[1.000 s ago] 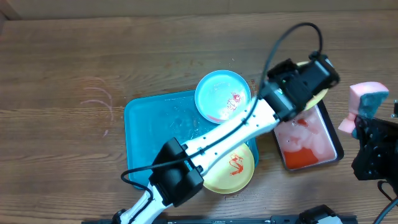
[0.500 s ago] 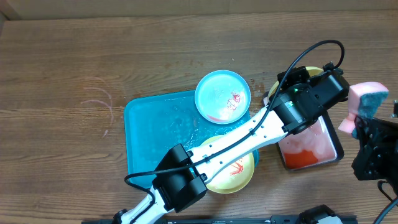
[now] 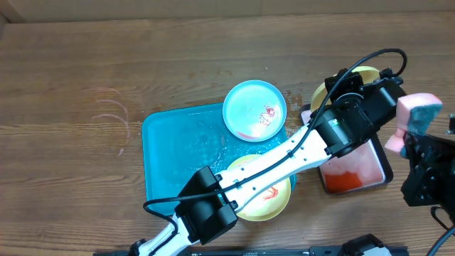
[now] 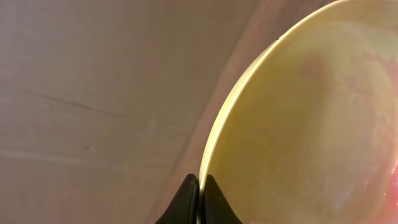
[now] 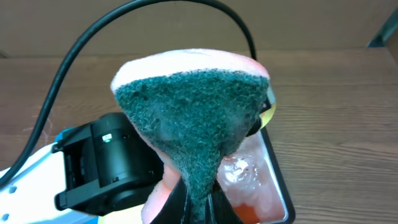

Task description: Clean dirty plates on tray and stack at the side

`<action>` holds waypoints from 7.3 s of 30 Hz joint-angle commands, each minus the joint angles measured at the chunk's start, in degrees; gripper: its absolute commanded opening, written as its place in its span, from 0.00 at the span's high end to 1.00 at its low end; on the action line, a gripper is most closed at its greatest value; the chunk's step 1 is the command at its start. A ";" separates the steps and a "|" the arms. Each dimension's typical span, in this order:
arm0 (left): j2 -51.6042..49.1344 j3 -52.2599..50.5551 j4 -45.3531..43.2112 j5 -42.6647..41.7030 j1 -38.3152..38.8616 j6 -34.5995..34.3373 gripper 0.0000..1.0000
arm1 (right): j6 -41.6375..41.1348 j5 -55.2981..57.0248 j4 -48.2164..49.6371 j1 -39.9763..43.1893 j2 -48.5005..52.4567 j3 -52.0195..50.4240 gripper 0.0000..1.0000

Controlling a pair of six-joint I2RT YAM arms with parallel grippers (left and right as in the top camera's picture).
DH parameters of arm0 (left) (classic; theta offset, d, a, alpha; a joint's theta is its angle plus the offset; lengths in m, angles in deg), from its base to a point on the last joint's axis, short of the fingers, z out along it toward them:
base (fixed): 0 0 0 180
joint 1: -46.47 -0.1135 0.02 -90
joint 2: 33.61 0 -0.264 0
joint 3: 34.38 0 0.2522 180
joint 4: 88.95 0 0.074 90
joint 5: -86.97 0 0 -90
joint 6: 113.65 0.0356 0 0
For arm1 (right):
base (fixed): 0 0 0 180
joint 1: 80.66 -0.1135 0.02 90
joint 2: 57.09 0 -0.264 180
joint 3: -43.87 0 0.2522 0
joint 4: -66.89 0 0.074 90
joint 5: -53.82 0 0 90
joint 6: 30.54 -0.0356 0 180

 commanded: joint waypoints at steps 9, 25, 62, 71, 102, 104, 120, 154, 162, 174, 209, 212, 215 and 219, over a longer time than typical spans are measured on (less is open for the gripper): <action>-0.59 1.64 -2.16 5.35 0.46 7.65 0.95 | 0.20 -1.14 -0.07 -0.11 -0.22 1.14 0.96; -0.70 -0.42 -2.99 6.03 2.10 4.17 0.95 | 0.20 -1.14 0.31 -0.11 -0.22 1.14 0.96; -0.66 -0.44 2.93 -3.48 1.90 -2.56 0.95 | 0.20 -1.09 0.96 -0.11 -0.22 1.14 0.96; 0.02 -0.42 1.90 3.48 0.46 -3.63 0.96 | 0.20 -1.07 1.01 -0.11 -0.22 1.14 0.96; 16.37 -3.02 38.25 -64.43 -54.60 -51.65 0.95 | -1.57 -1.14 0.55 -0.11 -0.17 1.09 0.96; 16.37 -4.85 38.84 -64.61 -58.64 -51.63 0.95 | -1.57 -1.36 0.52 -0.11 -0.13 1.07 0.96; 24.63 -42.77 15.93 -63.91 -78.88 -54.88 0.95 | -2.89 -2.21 -1.40 -0.11 5.46 1.05 0.96; 30.67 -64.41 6.69 -47.15 -103.08 -58.47 0.90 | -1.05 -6.32 -1.38 -0.11 16.41 1.03 0.96; 27.02 -64.37 6.03 -47.45 -103.06 -57.81 0.92 | -1.05 -6.32 -1.38 -0.11 16.41 1.03 0.96; 39.41 -58.29 10.10 -48.65 -99.82 -56.96 0.76 | -1.07 -6.32 -1.33 -0.11 16.41 1.03 0.96; 17.55 -49.79 -15.61 -73.05 -45.55 -25.62 0.23 | -1.07 -6.34 -1.38 -0.11 16.44 1.03 0.96; 15.56 -49.62 -15.34 -72.89 -45.55 -25.62 0.23 | -1.07 -6.34 -1.40 -0.11 16.44 1.03 0.96; 13.66 -49.59 -14.93 -72.91 -45.55 -25.64 0.25 | -1.07 -6.36 -1.40 -0.11 16.44 1.03 0.96; 12.35 -49.59 -14.58 -72.87 -45.51 -25.62 0.28 | -1.07 -6.80 -1.40 -0.11 16.44 1.03 0.96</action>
